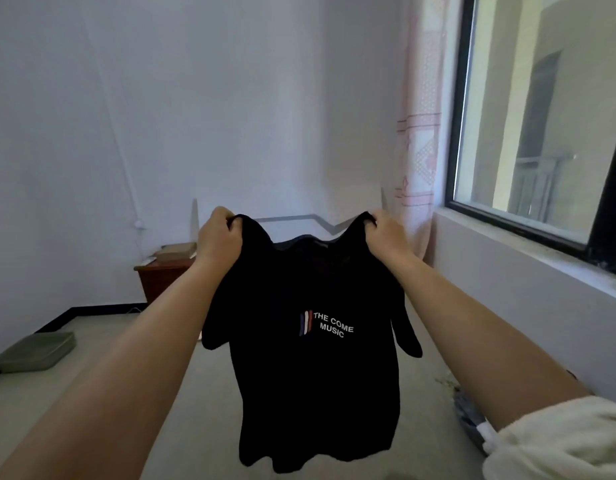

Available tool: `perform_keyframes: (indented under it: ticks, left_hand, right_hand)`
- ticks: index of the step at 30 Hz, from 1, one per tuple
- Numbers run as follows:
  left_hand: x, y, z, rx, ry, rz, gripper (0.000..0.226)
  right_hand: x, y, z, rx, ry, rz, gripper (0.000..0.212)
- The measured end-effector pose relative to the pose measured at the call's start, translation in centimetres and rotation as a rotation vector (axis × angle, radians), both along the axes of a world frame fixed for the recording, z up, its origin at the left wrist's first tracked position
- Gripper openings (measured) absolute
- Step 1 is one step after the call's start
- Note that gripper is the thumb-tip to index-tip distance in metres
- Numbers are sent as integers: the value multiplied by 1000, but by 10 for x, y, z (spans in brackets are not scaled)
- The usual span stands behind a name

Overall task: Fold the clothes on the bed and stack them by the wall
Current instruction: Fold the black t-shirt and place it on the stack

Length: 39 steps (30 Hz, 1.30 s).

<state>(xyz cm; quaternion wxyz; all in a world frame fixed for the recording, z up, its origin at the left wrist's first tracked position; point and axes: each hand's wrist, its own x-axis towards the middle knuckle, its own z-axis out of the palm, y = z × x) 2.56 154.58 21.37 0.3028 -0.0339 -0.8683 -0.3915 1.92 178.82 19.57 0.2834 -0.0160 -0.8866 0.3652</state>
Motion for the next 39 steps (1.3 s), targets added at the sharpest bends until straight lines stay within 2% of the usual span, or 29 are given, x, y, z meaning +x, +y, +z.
perform_keyframes:
  ticks: [4,6,8,10,11,13,14,18,22,25,29,33,39]
  left_hand:
    - [17,-4,-21,-230,-272,-126,24]
    - [26,-18,-30,-341,-431,-185,17]
    - [32,-29,-38,-296,-492,-232,20]
    - [35,-35,-48,-141,-439,-215,26]
    - [36,-35,-52,-78,-371,-159,26]
    - [32,-34,-61,-101,-238,12,22]
    - [29,-35,-66,-122,-210,80,22]
    - [5,-50,-101,-204,-298,233,22]
    - [-26,-72,-175,-325,-631,293,30]
    - [-43,-87,-247,-363,-761,260,32]
    - [-61,-103,-352,-372,-785,223,32]
    - [-74,-107,-441,-404,-780,258,31]
    - [-119,-116,-520,-461,-661,285,31]
  right_hand:
    - [27,-12,-17,307,-192,292,25]
    - [50,-10,-24,322,-259,391,24]
    - [66,-8,-29,271,-288,460,23]
    - [72,-7,-35,142,-283,498,23]
    - [71,-8,-38,64,-264,499,23]
    - [60,-12,-42,-34,-212,436,24]
    - [51,-15,-45,-20,-184,366,25]
    - [4,-25,-77,138,-169,121,26]
    - [-41,-29,-157,322,-426,59,26]
    - [-62,-34,-233,326,-580,61,24]
    - [-83,-40,-331,352,-728,85,20]
    - [-100,-50,-406,367,-744,96,24]
    - [-164,-52,-474,450,-707,174,22]
